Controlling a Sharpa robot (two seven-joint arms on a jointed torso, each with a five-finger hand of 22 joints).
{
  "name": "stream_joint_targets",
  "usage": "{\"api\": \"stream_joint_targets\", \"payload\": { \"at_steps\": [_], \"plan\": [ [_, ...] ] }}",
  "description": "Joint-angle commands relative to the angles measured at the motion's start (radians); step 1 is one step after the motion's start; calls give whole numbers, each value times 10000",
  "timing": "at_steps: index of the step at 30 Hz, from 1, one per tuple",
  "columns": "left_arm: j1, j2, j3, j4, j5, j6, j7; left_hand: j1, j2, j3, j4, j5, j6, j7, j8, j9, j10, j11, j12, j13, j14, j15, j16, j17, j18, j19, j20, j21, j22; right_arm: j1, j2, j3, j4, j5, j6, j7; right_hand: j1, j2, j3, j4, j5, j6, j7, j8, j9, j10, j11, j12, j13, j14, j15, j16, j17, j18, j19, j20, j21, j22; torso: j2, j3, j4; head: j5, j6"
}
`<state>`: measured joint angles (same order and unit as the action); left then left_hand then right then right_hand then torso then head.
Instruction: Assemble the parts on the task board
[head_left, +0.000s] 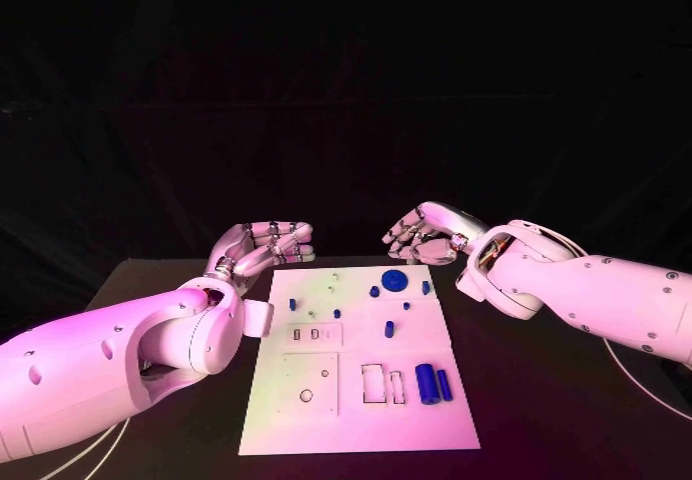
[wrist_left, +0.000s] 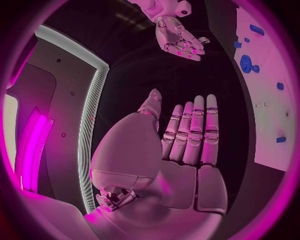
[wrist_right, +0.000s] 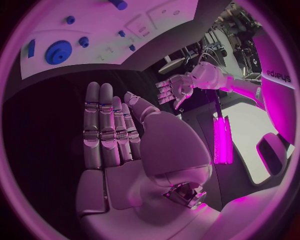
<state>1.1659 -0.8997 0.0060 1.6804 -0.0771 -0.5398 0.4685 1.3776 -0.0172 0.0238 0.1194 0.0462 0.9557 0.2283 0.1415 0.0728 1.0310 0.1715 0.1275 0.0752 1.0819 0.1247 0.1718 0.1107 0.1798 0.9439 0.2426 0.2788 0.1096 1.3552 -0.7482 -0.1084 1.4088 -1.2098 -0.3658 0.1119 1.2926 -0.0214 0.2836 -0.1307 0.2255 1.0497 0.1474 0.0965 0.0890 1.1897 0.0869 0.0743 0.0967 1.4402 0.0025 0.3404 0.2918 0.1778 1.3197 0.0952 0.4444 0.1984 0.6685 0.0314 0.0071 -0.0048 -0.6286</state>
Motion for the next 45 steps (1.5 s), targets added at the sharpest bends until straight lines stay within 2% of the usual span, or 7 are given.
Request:
{"api": "stream_joint_targets", "payload": {
  "at_steps": [1, 6, 10, 14, 21, 34, 45],
  "plan": [
    [30, -21, 4, 151, -132, 424, -47, 13, 5, -45, -13, 52, 80, -2, 14, 3, 78, 6, -46, -13, 86, 12, -68, 14, 59, 58, -13, 34, -14, 75, 169, -5, -127, -2378, 719, -1398, -27, -200, 89, 284, -86, 60, -27, -96, 18, -115, -92, -71, 77, 692, -136, 1022, 968, -7, 599, -165, 741, 487, 386, 33, 118, -89, 38],
    [47, -55, 6, 297, -74, 422, -11, 12, 52, -70, -24, 52, 77, 2, -6, -5, 79, 12, -82, -25, 77, 20, -116, 13, 53, 59, -16, 20, -31, 144, 552, -8, -388, -3597, 995, -2006, 19, -541, 328, 640, -106, 33, -55, -208, 69, -551, -68, -37, 249, 667, -102, 4038, 4007, -394, 1071, -235, 3859, 4047, 653, 29, 182, -136, 91],
    [52, -132, 14, 433, -38, 421, -8, 4, 88, -105, -33, 52, 70, 11, -28, -13, 74, 21, -121, -37, 62, 30, -168, 10, 48, 49, -13, 0, -50, 160, 741, -14, -493, -4176, 1238, -2286, 88, -722, 427, 816, -92, -72, -174, -255, 100, -776, -41, -20, 394, 675, -45, 5839, 5874, -635, 1172, -221, 5530, 6047, 819, 30, 256, -226, 140],
    [58, -274, 66, 610, -22, 419, -19, 5, 115, -131, -46, 52, 62, 18, -47, -19, 69, 29, -151, -45, 49, 39, -209, 9, 46, 38, -8, -18, -65, 167, 870, -29, -563, -4681, 1570, -2578, 112, -830, 420, 930, -76, -167, -282, -273, 120, -1019, 21, 34, 466, 632, 11, 6552, 6596, -750, 1182, -172, 6358, 7039, 940, 30, 320, -307, 160],
    [103, -494, 129, 850, -14, 422, -56, 9, 158, -165, -66, 52, 46, 31, -76, -28, 58, 42, -199, -56, 36, 52, -267, 8, 44, 21, 1, -44, -89, 170, 920, -41, -561, -4844, 1919, -2675, 178, -859, 407, 1095, -44, -224, -348, -245, 168, -1139, 39, 255, 630, 647, 20, 7508, 7528, -927, 1299, -89, 7624, 8605, 1111, 12, 335, -321, 227],
    [177, -611, 149, 894, 21, 411, -75, -2, 205, -196, -71, 52, 27, 46, -105, -35, 44, 55, -241, -63, 33, 63, -314, 9, 44, 11, 8, -64, -108, 148, 1025, -57, -563, -4823, 2368, -2678, 200, -894, 418, 1184, -8, -161, -322, -212, 218, -1261, 46, 344, 709, 663, 25, 7963, 7921, -1000, 1333, -28, 8167, 9277, 1195, 38, 363, -247, 103],
    [188, -630, 150, 892, 34, 430, -88, 2, 232, -204, -77, 52, 21, 51, -116, -37, 39, 60, -259, -65, 33, 67, -334, 11, 44, 8, 12, -72, -117, 136, 1183, -70, -668, -4824, 2433, -2663, 250, -866, 469, 1219, 52, -129, -326, -209, 243, -1207, 24, 437, 760, 702, 4, 8323, 8243, -1048, 1387, -12, 8492, 9694, 1264, 37, 366, -209, 163]
  ]
}}
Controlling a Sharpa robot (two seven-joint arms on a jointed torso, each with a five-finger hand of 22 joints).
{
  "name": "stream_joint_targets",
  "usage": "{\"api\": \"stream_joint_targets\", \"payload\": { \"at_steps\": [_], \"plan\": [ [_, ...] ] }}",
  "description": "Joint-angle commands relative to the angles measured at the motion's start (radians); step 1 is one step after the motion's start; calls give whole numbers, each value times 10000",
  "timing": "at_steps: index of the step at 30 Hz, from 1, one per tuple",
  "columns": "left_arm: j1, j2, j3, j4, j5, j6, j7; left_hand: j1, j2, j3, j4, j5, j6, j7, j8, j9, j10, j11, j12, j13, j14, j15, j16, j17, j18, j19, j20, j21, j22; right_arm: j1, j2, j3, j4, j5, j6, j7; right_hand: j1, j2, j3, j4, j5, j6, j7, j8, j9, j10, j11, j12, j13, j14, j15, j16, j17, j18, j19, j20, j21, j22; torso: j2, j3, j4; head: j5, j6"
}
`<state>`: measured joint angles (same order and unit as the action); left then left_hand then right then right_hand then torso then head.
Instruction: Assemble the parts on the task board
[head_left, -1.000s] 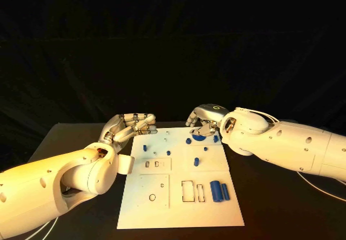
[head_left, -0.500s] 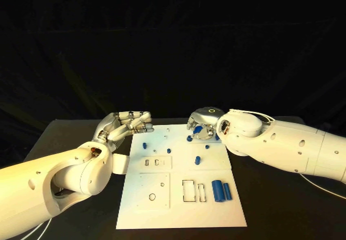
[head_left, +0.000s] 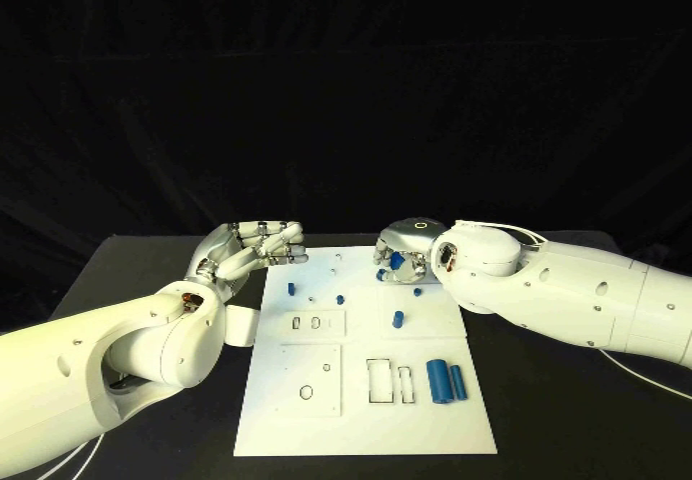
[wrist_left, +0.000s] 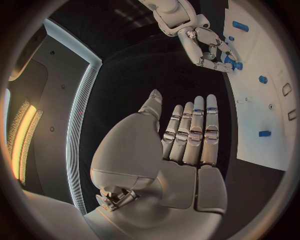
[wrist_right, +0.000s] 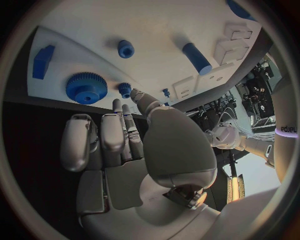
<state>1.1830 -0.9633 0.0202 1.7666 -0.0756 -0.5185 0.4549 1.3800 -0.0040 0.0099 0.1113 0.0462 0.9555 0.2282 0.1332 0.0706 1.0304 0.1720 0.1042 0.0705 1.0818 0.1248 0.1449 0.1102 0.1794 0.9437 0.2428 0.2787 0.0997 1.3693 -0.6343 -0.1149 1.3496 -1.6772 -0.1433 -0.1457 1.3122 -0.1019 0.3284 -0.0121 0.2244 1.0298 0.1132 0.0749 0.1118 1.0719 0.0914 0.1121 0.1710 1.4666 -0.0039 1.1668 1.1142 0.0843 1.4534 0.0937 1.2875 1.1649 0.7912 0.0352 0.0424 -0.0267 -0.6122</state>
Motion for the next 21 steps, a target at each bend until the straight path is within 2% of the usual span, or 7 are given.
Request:
{"api": "stream_joint_targets", "payload": {
  "at_steps": [1, 6, 11, 13, 18, 21],
  "plan": [
    [19, 5, 8, 34, 20, 220, 45, -21, 106, -66, 2, 52, 22, 52, -36, -15, 44, 56, -29, -18, 34, 67, -69, 16, 47, 9, 11, -74, -19, -6, 58, -8, -96, -150, 227, -84, 62, -52, 37, 39, 81, 85, 20, 13, 22, -15, -27, 73, 23, 442, 65, 112, 68, -119, 56, 4, 105, 86, 43, 4, 17, 17, -6],
    [30, -28, 8, 69, 20, 223, 23, -2, 159, -68, -13, 54, 17, 56, -51, -17, 41, 59, -55, -20, 41, 71, -97, 20, 48, 6, 16, -85, -32, -28, 106, -20, -130, -145, 269, -51, 79, -18, 94, 63, 122, 135, 46, 30, 43, 49, -54, 119, 42, 455, 42, 279, 216, -140, 79, 4, 247, 268, 78, 10, 7, 67, -63],
    [52, -48, 8, 70, 21, 227, 7, 6, 174, -69, -20, 53, 14, 57, -56, -17, 41, 61, -63, -21, 43, 71, -107, 21, 49, 6, 17, -88, -36, -40, 143, -24, -157, -176, 309, -40, 100, 26, 162, 83, 157, 201, 71, 54, 66, 138, -86, 165, 58, 459, 18, 396, 317, -155, 90, -4, 350, 402, 111, 3, 34, 63, -78],
    [61, -56, 8, 74, 22, 227, -2, 8, 179, -69, -22, 53, 13, 58, -58, -18, 40, 61, -66, -21, 43, 72, -109, 21, 49, 6, 17, -89, -37, -42, 159, -25, -177, -183, 311, -44, 120, 59, 209, 89, 172, 266, 94, 83, 86, 197, -109, 191, 66, 458, 2, 444, 355, -159, 91, -12, 390, 453, 123, 9, 29, 112, -156],
    [74, -72, 8, 70, 42, 244, -32, 11, 187, -72, -26, 53, 9, 60, -63, -19, 37, 63, -73, -22, 43, 73, -117, 22, 48, 4, 19, -92, -40, -45, 183, -26, -218, -158, 257, -65, 277, 224, 439, 47, 151, 612, 71, 252, 209, 517, -217, 321, 114, 468, -87, 637, 523, -183, 115, -70, 559, 677, 126, 19, 17, 135, -197],
    [79, -77, 8, 80, 66, 273, -50, 161, 359, 16, -118, 57, -6, 61, -99, -22, 29, 66, -130, -25, 48, 78, -184, 30, 50, -4, 25, -116, -67, -46, 181, -26, -224, -153, 216, -69, 432, 320, 608, -45, 146, 818, 50, 363, 308, 725, -282, 379, 151, 449, -144, 663, 531, -178, 91, -120, 577, 696, 146, 22, 19, 140, -172]
  ]
}}
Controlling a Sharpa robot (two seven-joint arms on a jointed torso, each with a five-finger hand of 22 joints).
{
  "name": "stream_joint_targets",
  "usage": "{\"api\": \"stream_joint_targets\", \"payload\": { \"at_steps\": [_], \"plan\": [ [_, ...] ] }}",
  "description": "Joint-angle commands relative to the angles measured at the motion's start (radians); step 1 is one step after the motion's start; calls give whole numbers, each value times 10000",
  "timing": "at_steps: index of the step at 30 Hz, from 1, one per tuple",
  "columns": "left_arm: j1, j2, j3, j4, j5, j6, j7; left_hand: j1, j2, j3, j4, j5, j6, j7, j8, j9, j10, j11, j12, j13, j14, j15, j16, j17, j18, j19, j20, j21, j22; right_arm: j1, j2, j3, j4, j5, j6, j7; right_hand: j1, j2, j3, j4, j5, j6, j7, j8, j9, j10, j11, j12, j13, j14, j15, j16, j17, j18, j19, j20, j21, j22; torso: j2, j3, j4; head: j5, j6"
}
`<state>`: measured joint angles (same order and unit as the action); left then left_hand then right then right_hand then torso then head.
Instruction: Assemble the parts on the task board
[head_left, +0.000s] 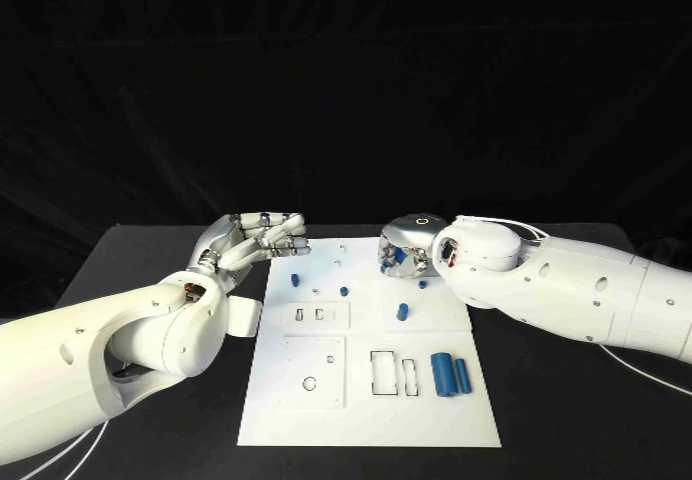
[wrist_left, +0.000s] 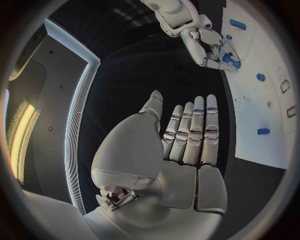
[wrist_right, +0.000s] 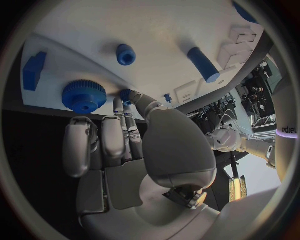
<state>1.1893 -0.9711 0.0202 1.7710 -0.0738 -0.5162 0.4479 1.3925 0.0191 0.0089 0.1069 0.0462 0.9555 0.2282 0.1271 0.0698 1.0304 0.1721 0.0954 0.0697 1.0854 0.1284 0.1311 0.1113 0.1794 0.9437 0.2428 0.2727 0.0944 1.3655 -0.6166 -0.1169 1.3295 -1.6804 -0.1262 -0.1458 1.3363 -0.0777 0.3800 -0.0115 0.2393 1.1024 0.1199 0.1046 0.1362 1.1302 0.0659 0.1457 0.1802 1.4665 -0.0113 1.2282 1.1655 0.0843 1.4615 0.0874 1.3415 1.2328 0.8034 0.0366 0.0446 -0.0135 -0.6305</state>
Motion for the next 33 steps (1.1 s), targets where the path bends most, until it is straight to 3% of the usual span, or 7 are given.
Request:
{"api": "stream_joint_targets", "payload": {
  "at_steps": [1, 4, 17, 20, 25, 28, 33],
  "plan": [
    [16, 1, 8, 41, 55, 262, 12, 64, 162, 46, -94, 57, -5, 62, -44, -14, 32, 66, -55, -17, 16, 42, -61, 21, 51, -3, 26, -60, -20, -8, 2, -6, -20, -120, 17, -68, 212, 85, 119, -68, 8, 111, -19, 77, 80, 176, -37, 48, 67, 448, -76, 56, 22, -179, 5, -67, 42, 24, 26, 9, 3, 2, 11],
    [18, -2, 8, 50, 67, 284, 0, 78, 181, 56, -106, 56, -7, 63, -50, -14, 32, 67, -64, -17, 17, 43, -73, 22, 51, -4, 27, -64, -25, -8, 3, -7, -5, -144, -151, -82, 319, 139, 224, -155, 34, 265, -48, 169, 180, 364, -93, 97, 117, 442, -127, 111, 67, -188, 7, -111, 102, 106, 33, 15, 16, 14, 23],
    [20, -6, 8, -7, 199, 332, -17, 84, 199, 60, -118, 54, -22, 74, -68, -17, 20, 75, -88, -20, 15, 48, -97, 24, 50, -9, 30, -72, -34, -3, -19, 26, 275, -21, -2150, 156, 530, 225, 705, -427, 268, 264, -7, 207, 428, 519, -93, 13, 195, 420, -148, 218, 137, -206, -21, -158, 213, 261, 50, -2, 17, 115, 127],
    [20, 9, 8, -31, 219, 346, -13, 86, 202, 61, -122, 54, -27, 76, -73, -18, 16, 78, -94, -21, 14, 50, -103, 25, 49, -10, 31, -74, -37, 2, 142, 40, 129, 3, -2587, 142, 529, 219, 738, -442, 286, 264, -2, 209, 445, 526, -94, 6, 200, 416, -144, 214, 130, -206, -26, -157, 216, 265, 69, 5, 36, 103, 193],
    [20, 21, 8, -34, 232, 375, -17, 91, 214, 61, -135, 54, -47, 88, -93, -22, -1, 88, -119, -24, 8, 58, -128, 26, 48, -17, 34, -84, -46, 0, 533, 48, -310, 108, -3433, 181, 430, 133, 877, -475, 549, 261, 20, 217, 549, 583, -83, -24, 242, 402, -137, 227, 127, -205, -50, -143, 237, 299, 90, 11, 38, 167, 183],
    [20, 26, 8, -34, 239, 412, -19, 91, 214, 61, -135, 54, -47, 88, -93, -22, -1, 88, -119, -24, 8, 58, -128, 26, 48, -17, 34, -84, -46, -22, 757, 49, -552, 192, -3622, 229, 402, 101, 915, -489, 612, 242, 29, 209, 576, 571, -76, -48, 248, 400, -134, 240, 137, -207, -54, -138, 247, 315, 101, 5, 53, 181, 177],
    [21, 26, 8, -68, 285, 537, -25, 89, 228, 59, -148, 54, -74, 103, -118, -25, -27, 103, -152, -27, -2, 69, -163, 27, 47, -28, 40, -98, -59, -137, 1207, 51, -982, 313, -3715, 358, 385, 85, 920, -490, 616, 232, 37, 204, 585, 565, -70, -58, 250, 400, -132, 244, 140, -205, -59, -136, 244, 311, 118, 27, 57, 294, 173]
  ]
}}
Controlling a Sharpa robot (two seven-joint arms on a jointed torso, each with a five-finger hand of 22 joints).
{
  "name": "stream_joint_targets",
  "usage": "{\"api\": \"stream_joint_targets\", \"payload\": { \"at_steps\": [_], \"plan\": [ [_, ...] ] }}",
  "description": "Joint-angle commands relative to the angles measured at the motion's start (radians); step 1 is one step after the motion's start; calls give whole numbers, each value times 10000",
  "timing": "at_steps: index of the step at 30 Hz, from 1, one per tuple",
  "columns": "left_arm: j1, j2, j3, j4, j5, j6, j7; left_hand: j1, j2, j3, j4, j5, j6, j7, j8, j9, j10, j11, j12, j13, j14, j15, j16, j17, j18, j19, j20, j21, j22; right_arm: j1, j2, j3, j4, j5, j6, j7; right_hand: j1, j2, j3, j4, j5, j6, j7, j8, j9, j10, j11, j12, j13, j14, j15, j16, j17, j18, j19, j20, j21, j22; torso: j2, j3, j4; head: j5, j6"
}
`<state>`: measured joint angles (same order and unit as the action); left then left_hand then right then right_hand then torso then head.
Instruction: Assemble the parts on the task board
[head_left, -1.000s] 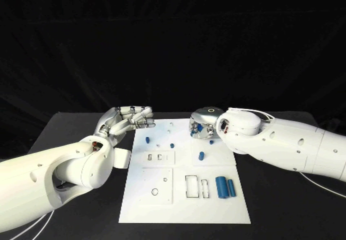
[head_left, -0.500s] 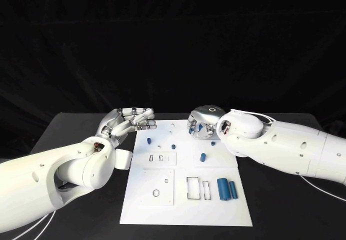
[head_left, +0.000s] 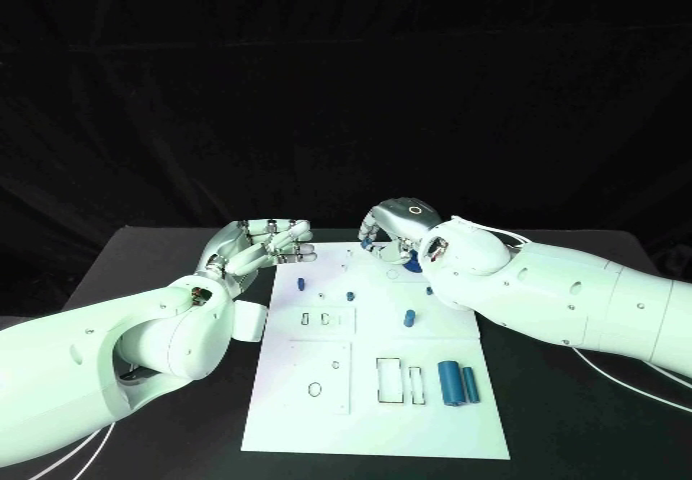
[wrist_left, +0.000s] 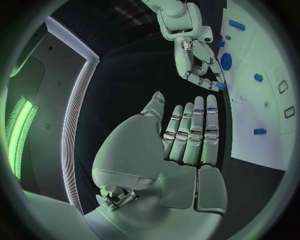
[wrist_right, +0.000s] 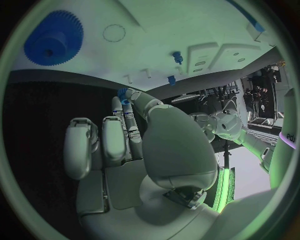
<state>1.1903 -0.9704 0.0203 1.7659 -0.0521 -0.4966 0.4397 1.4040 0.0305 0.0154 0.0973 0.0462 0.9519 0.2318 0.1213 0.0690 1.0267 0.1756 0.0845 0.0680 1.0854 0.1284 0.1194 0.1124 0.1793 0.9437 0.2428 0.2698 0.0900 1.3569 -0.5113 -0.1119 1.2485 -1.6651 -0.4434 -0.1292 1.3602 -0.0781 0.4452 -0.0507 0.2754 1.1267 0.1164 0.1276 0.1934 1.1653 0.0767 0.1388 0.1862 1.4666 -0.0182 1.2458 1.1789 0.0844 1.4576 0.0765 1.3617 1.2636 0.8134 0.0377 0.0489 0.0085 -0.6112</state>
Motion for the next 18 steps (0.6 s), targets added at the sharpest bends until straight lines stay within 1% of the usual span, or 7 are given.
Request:
{"api": "stream_joint_targets", "payload": {
  "at_steps": [1, 3, 5, 8, 11, 16, 18],
  "plan": [
    [11, 17, 7, -20, 71, 346, 54, -26, 114, -6, -52, 54, -37, 67, -60, -17, 9, 67, -43, -11, -1, 69, -46, 16, 48, -27, 40, -69, -15, -69, 218, 1, -241, 189, -532, 230, 138, 84, 269, -96, 255, -13, 73, -27, 16, 213, -176, 9, 191, 399, -61, 69, 5, -205, -23, -27, 41, 0, 18, 16, 17, 86, -17],
    [12, 12, 7, -24, 76, 352, 53, -26, 114, -6, -52, 54, -37, 67, -60, -17, 9, 67, -43, -11, -1, 69, -46, 16, 48, -27, 40, -69, -15, -114, 346, 1, -383, 239, -516, 304, 127, 79, 271, -94, 255, -17, 76, -29, 21, 211, -173, 4, 192, 398, -59, 67, 2, -203, -27, -25, 37, -5, 26, 14, 16, 101, -17],
    [15, 3, 7, -13, 80, 356, 52, -26, 114, -6, -52, 54, -37, 67, -60, -17, 9, 67, -43, -11, -1, 69, -46, 16, 48, -27, 40, -69, -15, -161, 456, 1, -513, 277, -492, 359, 124, 78, 272, -93, 256, -18, 77, -30, 23, 209, -172, 2, 193, 397, -58, 65, -2, -202, -29, -25, 35, -8, 47, 11, 33, 88, -19],
    [20, -10, 7, 6, 82, 356, 50, -26, 114, -6, -52, 54, -37, 67, -60, -17, 9, 67, -43, -11, -1, 69, -46, 16, 48, -27, 40, -69, -15, -210, 571, 1, -664, 309, -445, 408, 100, 66, 275, -88, 263, -30, 83, -36, 33, 202, -166, -9, 195, 397, -54, 74, 6, -205, -29, -20, 42, 4, 57, 13, 42, 92, -9],
    [27, -16, 7, 16, 84, 352, 44, -26, 114, -6, -52, 54, -37, 67, -60, -17, 9, 67, -43, -11, -1, 69, -46, 16, 48, -27, 40, -69, -15, -234, 657, -2, -774, 328, -360, 436, 82, 50, 272, -87, 261, -37, 86, -39, 42, 199, -164, -16, 198, 397, -51, 76, 7, -205, -30, -17, 46, 10, 76, -1, 63, 69, 7],
    [57, -21, 7, 29, 84, 361, 15, -24, 122, -7, -63, 54, -50, 75, -74, -18, -5, 75, -61, -12, -7, 76, -66, 17, 47, -35, 44, -77, -23, -256, 781, -6, -922, 347, -249, 447, 50, 29, 267, -80, 250, -51, 88, -46, 57, 186, -158, -31, 202, 397, -45, 84, 13, -204, -37, -12, 43, 8, 79, 11, 45, 117, 18],
    [68, -24, 7, 35, 85, 366, -2, -25, 125, -10, -72, 54, -66, 84, -88, -19, -20, 83, -79, -13, -12, 82, -85, 18, 47, -42, 49, -85, -30, -268, 825, -7, -967, 350, -218, 435, 50, 29, 267, -80, 250, -51, 88, -46, 57, 186, -158, -31, 202, 397, -45, 84, 13, -204, -37, -12, 43, 8, 73, 5, 41, 129, 36]
  ]
}}
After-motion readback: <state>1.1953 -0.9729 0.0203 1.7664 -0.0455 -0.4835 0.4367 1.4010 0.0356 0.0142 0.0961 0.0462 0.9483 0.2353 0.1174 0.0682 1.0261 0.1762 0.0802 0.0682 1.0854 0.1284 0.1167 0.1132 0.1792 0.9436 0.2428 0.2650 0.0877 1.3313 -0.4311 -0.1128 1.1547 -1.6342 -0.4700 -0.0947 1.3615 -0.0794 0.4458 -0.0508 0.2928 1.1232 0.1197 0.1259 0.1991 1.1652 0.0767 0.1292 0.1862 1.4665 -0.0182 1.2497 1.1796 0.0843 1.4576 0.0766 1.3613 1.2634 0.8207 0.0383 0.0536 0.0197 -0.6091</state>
